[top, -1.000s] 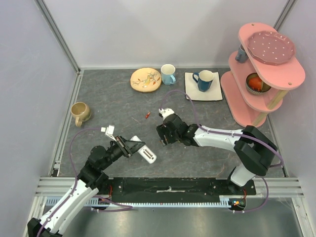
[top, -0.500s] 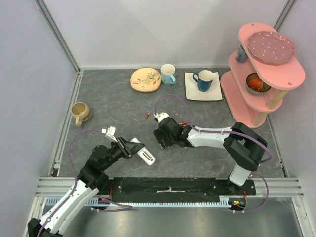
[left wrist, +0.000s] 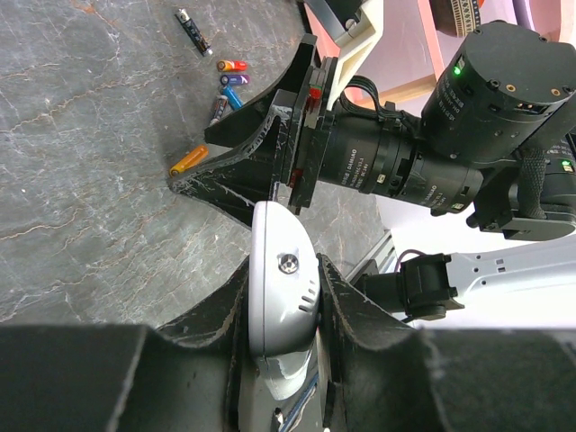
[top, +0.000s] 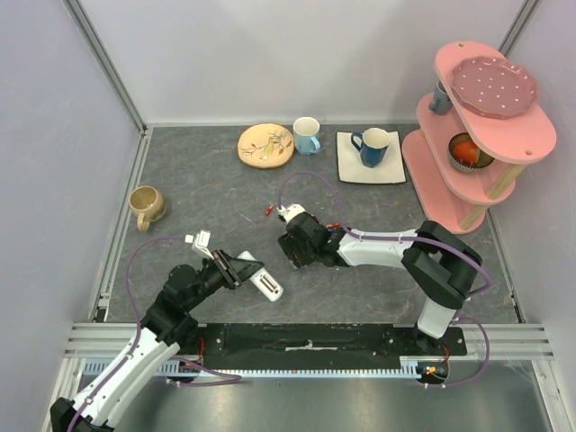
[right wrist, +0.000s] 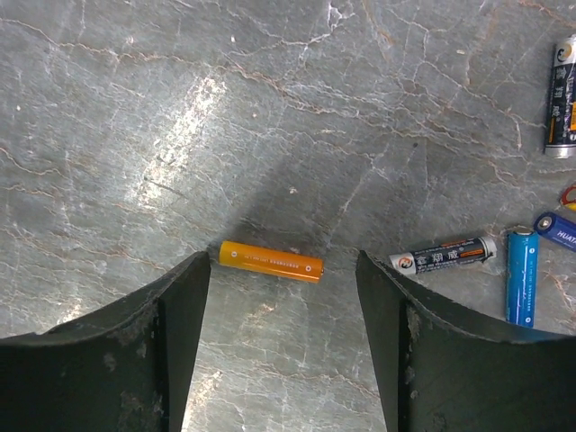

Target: Load the batteries into the remote control

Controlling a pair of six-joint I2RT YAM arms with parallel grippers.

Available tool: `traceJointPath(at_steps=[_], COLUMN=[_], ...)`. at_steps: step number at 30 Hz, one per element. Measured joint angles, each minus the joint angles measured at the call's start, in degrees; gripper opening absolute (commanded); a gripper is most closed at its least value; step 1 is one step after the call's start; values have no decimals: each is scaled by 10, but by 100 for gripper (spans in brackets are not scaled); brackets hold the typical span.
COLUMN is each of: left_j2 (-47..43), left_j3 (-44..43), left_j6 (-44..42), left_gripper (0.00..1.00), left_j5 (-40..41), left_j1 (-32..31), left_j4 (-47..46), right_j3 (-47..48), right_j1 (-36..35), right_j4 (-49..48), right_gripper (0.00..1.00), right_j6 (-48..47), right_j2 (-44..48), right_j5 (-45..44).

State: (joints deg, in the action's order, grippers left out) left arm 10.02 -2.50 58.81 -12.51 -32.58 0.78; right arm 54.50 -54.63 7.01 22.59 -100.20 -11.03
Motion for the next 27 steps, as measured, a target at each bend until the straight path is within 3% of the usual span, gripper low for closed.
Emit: traceJointPath(at_steps=[14,27], left_j2=[0,0], left_j3=[0,0], left_j6=[0,0], left_gripper=[2,2], left_j5=[0,0], left_j1=[0,0], left_j4=[0,-1], right_j3=[0,0], right_j1=[0,0], right_j4=[-6,1], right_gripper=[56,22], right_j6=[-1,27], right_j2=[-3,1], right_j5=[0,-19])
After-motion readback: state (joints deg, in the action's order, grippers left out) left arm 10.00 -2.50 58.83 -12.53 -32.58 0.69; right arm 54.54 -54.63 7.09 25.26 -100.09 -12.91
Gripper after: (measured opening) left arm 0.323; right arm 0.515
